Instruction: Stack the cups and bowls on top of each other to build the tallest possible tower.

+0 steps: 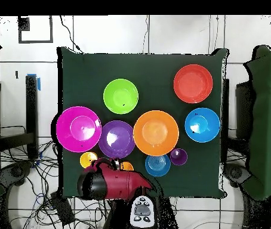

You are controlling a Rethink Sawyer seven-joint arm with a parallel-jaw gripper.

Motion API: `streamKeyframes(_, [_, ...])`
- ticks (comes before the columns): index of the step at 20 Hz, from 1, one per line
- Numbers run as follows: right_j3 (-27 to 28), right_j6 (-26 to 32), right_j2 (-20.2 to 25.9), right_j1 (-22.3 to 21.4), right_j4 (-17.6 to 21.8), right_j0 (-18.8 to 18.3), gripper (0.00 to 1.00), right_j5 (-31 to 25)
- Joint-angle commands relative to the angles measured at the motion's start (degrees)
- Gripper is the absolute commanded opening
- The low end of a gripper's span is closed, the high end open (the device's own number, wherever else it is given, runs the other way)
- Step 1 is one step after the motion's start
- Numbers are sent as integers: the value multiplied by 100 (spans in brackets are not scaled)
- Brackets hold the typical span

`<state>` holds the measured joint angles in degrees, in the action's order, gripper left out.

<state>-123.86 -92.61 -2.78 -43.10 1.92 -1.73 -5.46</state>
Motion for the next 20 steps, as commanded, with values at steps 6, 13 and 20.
streamKeyframes(6, [468, -570, 264, 182, 109, 150, 100, -509])
streamKeyframes(13, [671, -519, 304, 276, 90, 113, 100, -594])
streamKeyframes(20, [1042, -419, 390, 511, 93, 37, 100, -741])
